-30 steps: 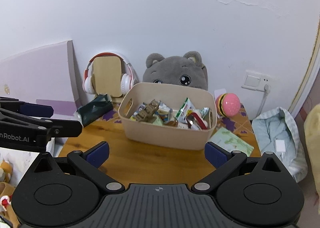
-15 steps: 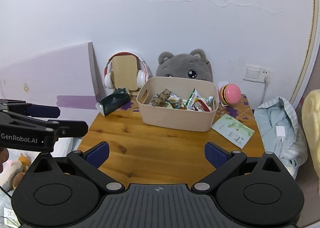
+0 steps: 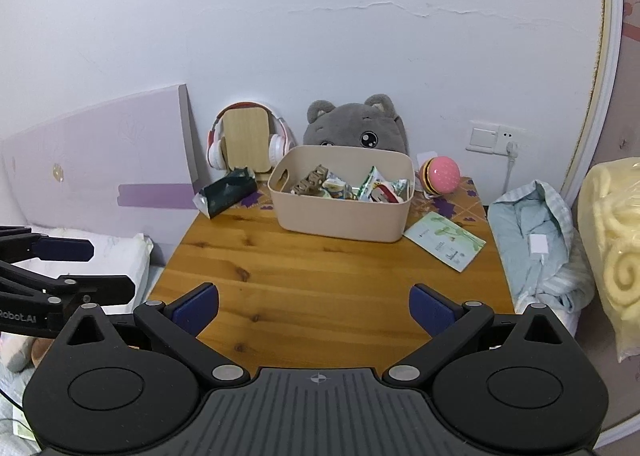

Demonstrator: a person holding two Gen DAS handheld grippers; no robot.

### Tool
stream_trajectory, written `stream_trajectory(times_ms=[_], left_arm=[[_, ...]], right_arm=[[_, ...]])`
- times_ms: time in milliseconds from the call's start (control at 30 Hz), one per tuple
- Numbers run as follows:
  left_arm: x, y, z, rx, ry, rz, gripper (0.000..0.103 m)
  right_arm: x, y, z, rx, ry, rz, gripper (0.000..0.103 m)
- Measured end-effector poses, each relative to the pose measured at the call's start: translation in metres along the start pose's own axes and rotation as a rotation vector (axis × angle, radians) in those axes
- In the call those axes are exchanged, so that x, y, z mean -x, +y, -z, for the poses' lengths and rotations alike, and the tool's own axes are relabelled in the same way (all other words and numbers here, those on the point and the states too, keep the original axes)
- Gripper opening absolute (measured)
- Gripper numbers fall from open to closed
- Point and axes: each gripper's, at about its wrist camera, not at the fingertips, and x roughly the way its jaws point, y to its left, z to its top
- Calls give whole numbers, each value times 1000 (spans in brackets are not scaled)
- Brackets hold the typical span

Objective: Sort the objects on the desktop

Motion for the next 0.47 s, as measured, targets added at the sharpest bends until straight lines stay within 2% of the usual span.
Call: stream_trajectory(times_ms=[467], left_arm=[[12,1,16,52,15,42,82]], right_arm=[[15,7,14,1,8,-2,103]])
